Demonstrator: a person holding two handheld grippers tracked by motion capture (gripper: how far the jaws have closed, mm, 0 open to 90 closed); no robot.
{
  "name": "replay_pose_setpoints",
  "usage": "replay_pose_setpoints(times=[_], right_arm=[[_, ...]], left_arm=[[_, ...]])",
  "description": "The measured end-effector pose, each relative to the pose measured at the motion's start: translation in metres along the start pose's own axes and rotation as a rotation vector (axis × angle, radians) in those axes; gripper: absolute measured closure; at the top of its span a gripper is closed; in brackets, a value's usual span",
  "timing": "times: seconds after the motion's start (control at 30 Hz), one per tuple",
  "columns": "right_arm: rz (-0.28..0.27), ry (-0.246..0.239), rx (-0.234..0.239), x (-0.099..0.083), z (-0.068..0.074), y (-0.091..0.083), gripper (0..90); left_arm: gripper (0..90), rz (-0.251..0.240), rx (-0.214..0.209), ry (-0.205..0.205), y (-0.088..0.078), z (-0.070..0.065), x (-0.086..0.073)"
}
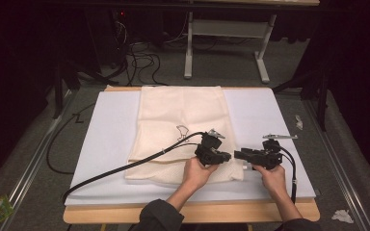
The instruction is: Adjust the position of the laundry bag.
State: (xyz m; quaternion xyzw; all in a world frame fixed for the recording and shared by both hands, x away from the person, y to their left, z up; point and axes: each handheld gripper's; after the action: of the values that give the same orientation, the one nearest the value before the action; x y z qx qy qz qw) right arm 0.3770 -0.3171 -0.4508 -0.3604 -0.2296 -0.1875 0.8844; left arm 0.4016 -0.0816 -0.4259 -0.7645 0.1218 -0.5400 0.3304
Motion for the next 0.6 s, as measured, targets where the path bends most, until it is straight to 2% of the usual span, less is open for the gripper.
replay_pose_setpoints(times=[0.2,0.43,0.6], right_arm=[[0.009,-0.013,0.02,0.001,0.004,0.004,56.3],[-0.001,-0.043,0.009,0.001,0.007,0.003,72.6],[-0.004,-0.067,-0.005,0.0,0.011,0.002,80.6]], left_arm=[[87.1,0.003,0.002,0.006,0.0,0.0,-0.001],[87.1,0.017,0.008,0.004,0.001,0.001,-0.002],[87.1,0.023,0.015,0.001,0.002,0.002,-0.003]])
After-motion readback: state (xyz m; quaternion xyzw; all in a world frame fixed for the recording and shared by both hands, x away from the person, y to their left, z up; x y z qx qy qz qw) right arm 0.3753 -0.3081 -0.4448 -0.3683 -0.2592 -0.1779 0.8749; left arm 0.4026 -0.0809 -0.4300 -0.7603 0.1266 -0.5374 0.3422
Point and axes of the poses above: each handheld gripper's, and its own axes: y roughly forward along the jaws, x roughly out of its top, z roughly to its left, and after that the axes turned 13 degrees about y, right-handed
